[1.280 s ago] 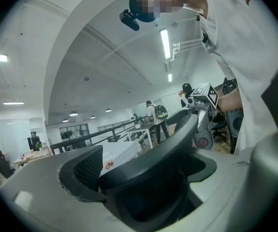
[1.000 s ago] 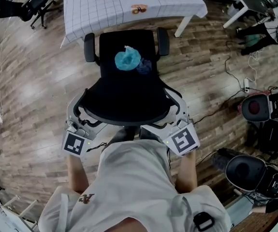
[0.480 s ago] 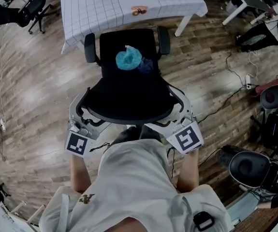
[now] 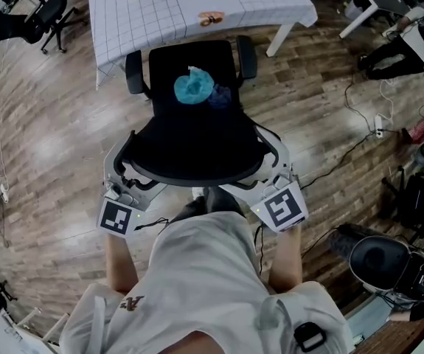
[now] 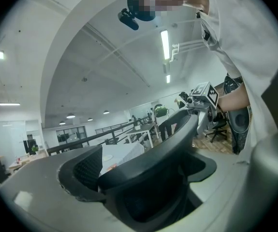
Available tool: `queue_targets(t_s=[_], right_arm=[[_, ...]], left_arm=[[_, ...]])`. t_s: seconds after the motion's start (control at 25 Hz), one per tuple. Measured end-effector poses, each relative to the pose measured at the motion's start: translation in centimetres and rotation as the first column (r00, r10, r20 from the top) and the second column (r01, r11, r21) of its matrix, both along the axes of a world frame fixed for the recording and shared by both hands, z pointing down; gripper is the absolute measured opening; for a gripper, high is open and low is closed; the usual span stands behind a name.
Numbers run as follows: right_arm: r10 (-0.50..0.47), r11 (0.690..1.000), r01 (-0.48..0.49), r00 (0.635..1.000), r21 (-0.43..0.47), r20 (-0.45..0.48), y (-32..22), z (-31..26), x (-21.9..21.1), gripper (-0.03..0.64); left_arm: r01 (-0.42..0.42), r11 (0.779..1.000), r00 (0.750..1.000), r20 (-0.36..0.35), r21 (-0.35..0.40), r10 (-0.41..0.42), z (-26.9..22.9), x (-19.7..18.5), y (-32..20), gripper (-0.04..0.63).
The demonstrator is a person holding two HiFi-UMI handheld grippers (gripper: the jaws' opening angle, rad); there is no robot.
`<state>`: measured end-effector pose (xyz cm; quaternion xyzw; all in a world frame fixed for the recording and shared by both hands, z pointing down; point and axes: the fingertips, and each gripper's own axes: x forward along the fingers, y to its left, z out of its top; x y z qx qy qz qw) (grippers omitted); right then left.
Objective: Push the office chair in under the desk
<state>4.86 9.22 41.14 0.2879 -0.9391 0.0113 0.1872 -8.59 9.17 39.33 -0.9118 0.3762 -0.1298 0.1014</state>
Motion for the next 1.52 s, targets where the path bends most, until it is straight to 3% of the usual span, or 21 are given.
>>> queue_targets(t_s=[0.64, 1.52], right_arm=[[-0.016, 1.0, 0.017, 1.0, 0.006, -0.014, -6.6, 0.1, -1.1, 0.569], [0.009, 1.0, -0.009, 1.0, 0.021, 0.006, -13.8, -0.1, -3.0, 0.574]], left_arm=[[0.036, 0.999, 0.999, 0.003, -0.011, -0.036, 0.3, -1.2, -6.1, 0.483], [0.024, 1.0, 1.0, -0.001, -0.005, -0.024, 0.2, -2.9, -13.3, 0.483]])
